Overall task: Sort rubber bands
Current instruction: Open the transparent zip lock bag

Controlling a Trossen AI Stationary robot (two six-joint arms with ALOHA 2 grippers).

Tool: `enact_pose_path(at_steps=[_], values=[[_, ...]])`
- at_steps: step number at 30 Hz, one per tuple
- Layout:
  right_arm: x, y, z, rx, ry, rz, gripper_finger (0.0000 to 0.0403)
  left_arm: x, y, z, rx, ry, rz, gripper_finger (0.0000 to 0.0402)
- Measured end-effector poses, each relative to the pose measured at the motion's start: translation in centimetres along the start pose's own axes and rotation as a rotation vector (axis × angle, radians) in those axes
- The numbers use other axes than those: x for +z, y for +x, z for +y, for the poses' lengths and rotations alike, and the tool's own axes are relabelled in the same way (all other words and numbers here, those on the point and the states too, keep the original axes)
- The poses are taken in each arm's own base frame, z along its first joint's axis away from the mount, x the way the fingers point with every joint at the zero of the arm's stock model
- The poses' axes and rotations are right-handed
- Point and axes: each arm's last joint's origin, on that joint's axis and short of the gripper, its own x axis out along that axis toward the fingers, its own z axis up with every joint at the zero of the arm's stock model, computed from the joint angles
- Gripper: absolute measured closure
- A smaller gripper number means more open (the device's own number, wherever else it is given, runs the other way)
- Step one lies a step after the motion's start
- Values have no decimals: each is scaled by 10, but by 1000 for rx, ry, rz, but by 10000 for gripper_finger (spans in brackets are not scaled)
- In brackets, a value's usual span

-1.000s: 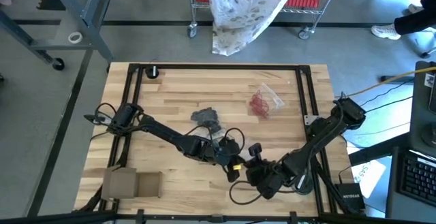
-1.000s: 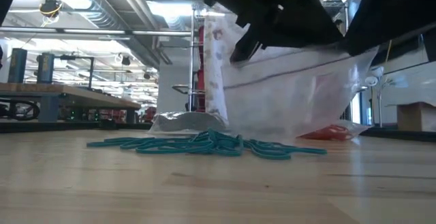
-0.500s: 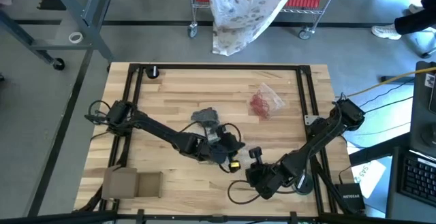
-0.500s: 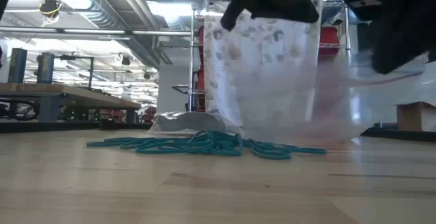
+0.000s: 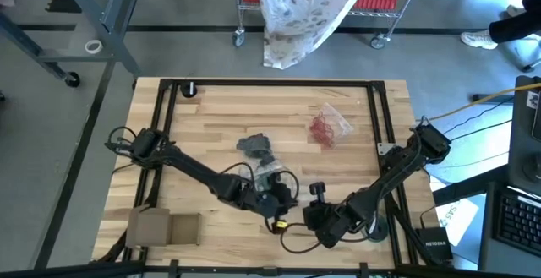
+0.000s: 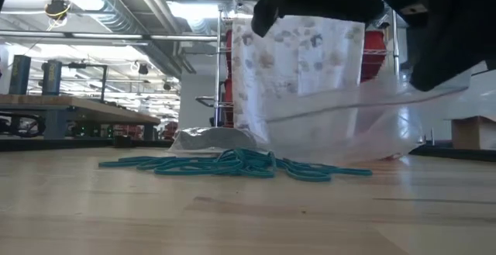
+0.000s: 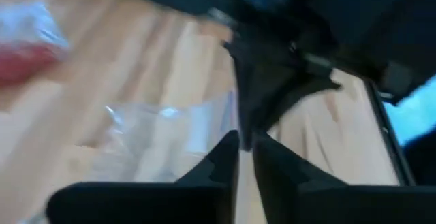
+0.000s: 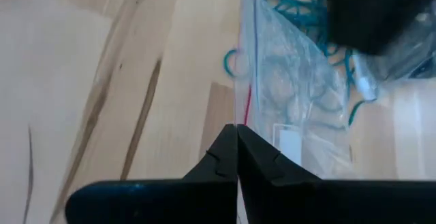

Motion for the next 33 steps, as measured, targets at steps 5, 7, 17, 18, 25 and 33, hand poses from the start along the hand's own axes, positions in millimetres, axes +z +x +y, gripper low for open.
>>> enact_pose_path(at_steps=[5,7,17,18,25,33], values=[[3,2,2,-4,-23,-33,403,-10,10,0,-30,-5,38,300],[4,3,3,-3,-27,-42,403,-11,10,0,-29,11,44,282],[5,4,3,-1,-34,-50,403,-17,18,7,0,65,78,259],[5,3,4,0,-42,-52,403,-18,20,8,3,71,84,258],[8,3,4,8,-39,-79,403,-24,29,15,27,66,108,258],[9,3,4,-3,-33,-87,403,-32,32,11,-64,120,157,258]])
